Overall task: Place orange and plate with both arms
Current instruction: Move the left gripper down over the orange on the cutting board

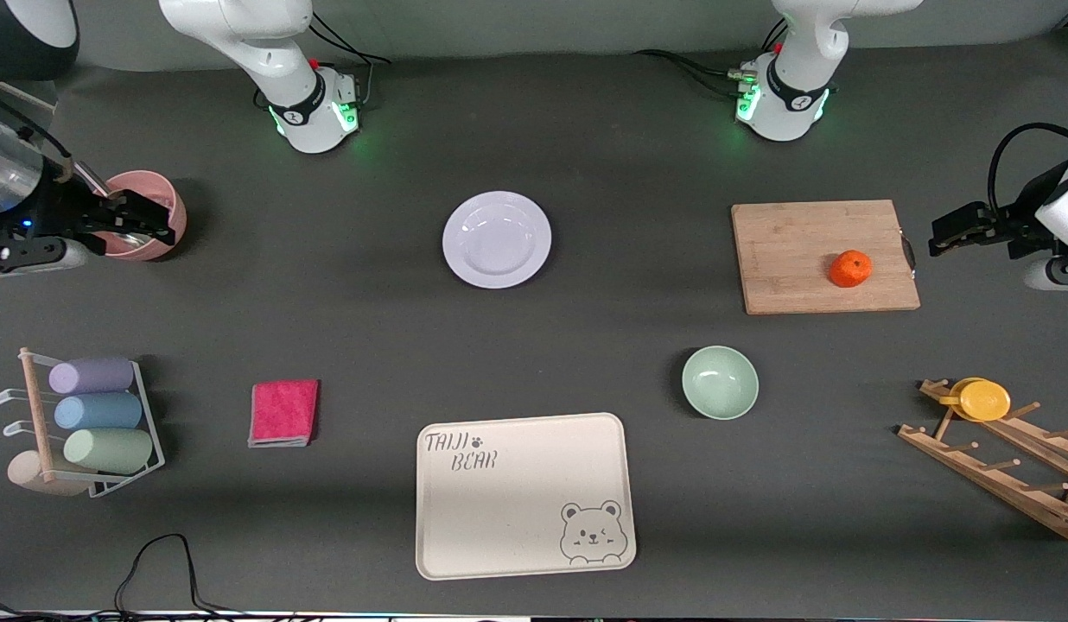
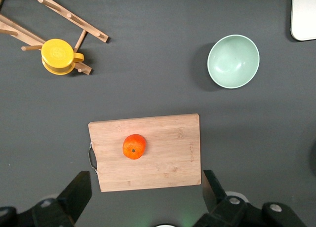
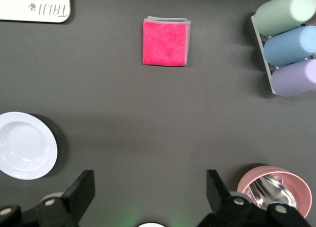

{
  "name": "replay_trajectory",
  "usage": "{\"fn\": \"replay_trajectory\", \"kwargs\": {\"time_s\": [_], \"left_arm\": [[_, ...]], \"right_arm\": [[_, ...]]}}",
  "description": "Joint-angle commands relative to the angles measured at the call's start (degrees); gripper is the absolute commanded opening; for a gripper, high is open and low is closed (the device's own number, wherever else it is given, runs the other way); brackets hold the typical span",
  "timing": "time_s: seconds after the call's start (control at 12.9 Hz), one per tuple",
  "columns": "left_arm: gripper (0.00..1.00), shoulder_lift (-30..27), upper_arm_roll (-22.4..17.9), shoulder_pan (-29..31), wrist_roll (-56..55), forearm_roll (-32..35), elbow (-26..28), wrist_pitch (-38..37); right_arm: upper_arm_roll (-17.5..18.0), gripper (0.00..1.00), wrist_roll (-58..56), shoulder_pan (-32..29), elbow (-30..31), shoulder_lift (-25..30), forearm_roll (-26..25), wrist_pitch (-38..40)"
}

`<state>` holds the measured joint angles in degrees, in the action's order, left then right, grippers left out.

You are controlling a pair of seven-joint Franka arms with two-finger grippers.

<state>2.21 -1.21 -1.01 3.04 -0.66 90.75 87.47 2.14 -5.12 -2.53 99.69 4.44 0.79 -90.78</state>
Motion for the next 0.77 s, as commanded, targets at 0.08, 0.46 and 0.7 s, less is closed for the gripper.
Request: {"fn": "replay_trajectory", "kwargs": {"time_s": [0.08,0.46,0.7], "left_arm": [[1.00,0.07,-0.02,-0.13,-0.75,0.40,-0.49,-0.98],[1.00,-4.91,-0.90,0.39,0.48,1.27,3.88,-2.13],[1.00,-15.19,-1.60,3.63,4.86,2.60,14.77,-0.46]], "right_arm": [[-1.09,1.00,0.55,1.03,-1.16,-0.57,0.78,1.49],[-1.00,1.00,0.46,1.30,-2.13,-1.36,2.28,1.49],[-0.82,1.00,0.46,1.38,-4.23,-4.26,2.28,1.31]]}}
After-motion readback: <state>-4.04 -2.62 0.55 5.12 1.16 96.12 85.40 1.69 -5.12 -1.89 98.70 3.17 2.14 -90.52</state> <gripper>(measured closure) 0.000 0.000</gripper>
